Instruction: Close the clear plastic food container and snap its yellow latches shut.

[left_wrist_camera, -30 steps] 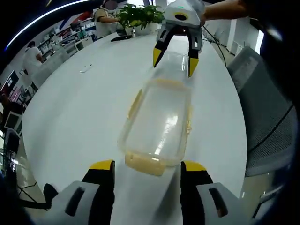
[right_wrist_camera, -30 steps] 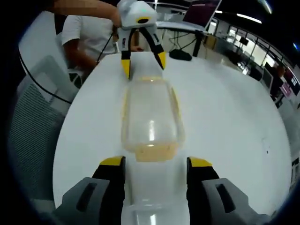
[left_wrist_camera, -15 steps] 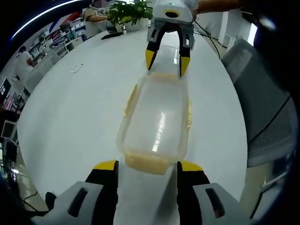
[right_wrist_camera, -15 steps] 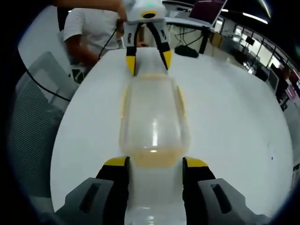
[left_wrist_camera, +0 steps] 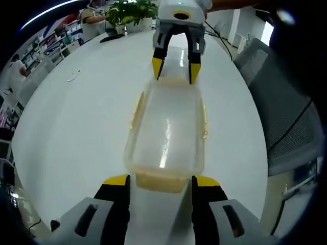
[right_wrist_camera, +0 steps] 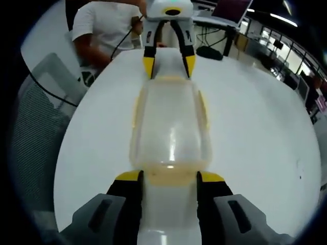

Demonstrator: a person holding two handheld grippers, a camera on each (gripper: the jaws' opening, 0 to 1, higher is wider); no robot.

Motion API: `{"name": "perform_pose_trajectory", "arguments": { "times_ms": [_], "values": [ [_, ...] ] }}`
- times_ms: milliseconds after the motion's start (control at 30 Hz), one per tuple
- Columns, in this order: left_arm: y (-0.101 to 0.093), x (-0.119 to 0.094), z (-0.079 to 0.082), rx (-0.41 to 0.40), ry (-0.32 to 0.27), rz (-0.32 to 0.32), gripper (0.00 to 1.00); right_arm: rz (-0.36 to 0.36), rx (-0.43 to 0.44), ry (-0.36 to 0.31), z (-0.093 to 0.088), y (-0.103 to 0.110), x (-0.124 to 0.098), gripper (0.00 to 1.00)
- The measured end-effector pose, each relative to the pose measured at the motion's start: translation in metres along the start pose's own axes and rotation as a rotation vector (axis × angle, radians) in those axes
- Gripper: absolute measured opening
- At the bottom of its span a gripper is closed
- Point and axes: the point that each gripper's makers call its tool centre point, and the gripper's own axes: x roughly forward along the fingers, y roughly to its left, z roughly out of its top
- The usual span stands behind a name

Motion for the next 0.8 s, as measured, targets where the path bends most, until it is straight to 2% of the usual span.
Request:
{"name": "perform_pose_trajectory", "arguments": {
  "times_ms": [367, 567, 800],
  "values": [
    [-0.0053, 0.0061, -0.006, 0.069, 0.056, -0.053, 0.41, 0.014, -0.014, 0.013, -0.0025, 0.0007, 0.0026, 0.38],
    [-0.0047, 0.0091, -0.0036, 0.109, 0.062, -0.049, 0.36, 0.025, -0.019, 0.018, -0.0031, 0.001, 0.0041, 0.38],
    [-0.0092, 0.0052, -0.0029, 0.101, 0.064, -0.049, 0.36, 0.015, -0.007, 0.023, -0.0016, -0.0007, 0.0049, 0.38]
  ]
}}
